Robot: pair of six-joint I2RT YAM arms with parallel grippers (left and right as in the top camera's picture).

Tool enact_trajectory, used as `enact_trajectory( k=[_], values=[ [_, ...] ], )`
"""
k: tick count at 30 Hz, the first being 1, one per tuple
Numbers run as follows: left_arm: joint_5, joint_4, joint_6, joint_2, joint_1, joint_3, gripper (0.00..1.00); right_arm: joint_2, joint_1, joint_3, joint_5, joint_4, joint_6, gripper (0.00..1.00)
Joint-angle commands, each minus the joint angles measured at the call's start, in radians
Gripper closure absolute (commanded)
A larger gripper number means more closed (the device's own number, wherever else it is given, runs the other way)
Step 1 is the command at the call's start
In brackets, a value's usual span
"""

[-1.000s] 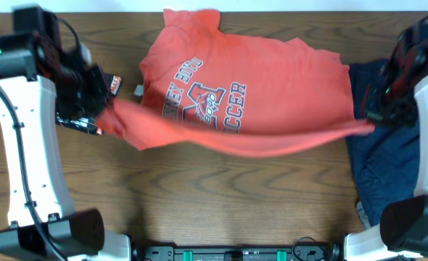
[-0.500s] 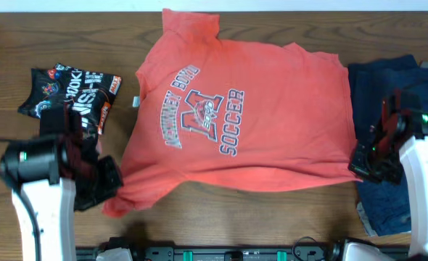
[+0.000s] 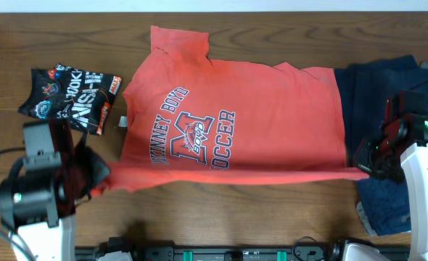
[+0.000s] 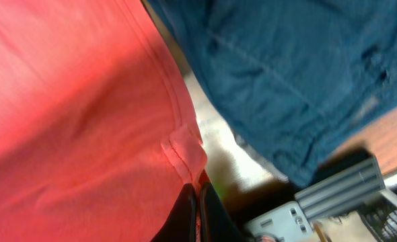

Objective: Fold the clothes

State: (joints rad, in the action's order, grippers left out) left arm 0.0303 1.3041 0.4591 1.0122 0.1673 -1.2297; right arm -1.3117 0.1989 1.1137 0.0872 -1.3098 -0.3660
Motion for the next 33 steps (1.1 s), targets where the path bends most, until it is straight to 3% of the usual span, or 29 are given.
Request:
enact_trajectory(
  k=[1, 4, 10, 18, 22, 23, 24, 29, 33],
  values=[
    [0.000, -0.094, 0.021, 0.094, 0.000, 0.041, 0.94, -0.032, 0.017, -0.006, 0.017, 0.054, 0.014, 0.99],
    [-0.031, -0.230, 0.008, 0.198, 0.000, 0.048, 0.94, -0.084, 0.017, -0.006, 0.010, 0.133, 0.025, 0.99],
    [-0.290, -0.540, -0.046, 0.414, 0.000, 0.048, 0.94, -0.233, 0.017, -0.006, 0.005, 0.349, 0.027, 0.99],
    [-0.341, -0.713, -0.059, 0.613, 0.000, 0.048, 0.93, -0.383, 0.017, -0.006, -0.081, 0.607, 0.076, 0.99],
    [-0.439, -0.667, -0.164, 0.618, 0.000, 0.047, 0.29, -0.419, 0.017, -0.006, -0.089, 0.639, 0.076, 0.99],
    [-0.438, -0.629, -0.185, 0.608, 0.000, 0.044, 0.20, -0.425, 0.016, -0.006, -0.089, 0.641, 0.076, 0.99],
    [-0.436, -0.589, -0.213, 0.596, 0.001, 0.042, 0.17, -0.429, 0.016, -0.006, -0.088, 0.642, 0.076, 0.99],
    [-0.331, -0.366, -0.227, 0.525, -0.001, 0.039, 0.15, -0.433, 0.016, -0.006, -0.088, 0.660, 0.084, 0.99],
    [-0.332, -0.260, -0.227, 0.520, -0.011, 0.048, 0.36, -0.433, 0.016, -0.006, -0.088, 0.666, 0.084, 0.99]
  ],
)
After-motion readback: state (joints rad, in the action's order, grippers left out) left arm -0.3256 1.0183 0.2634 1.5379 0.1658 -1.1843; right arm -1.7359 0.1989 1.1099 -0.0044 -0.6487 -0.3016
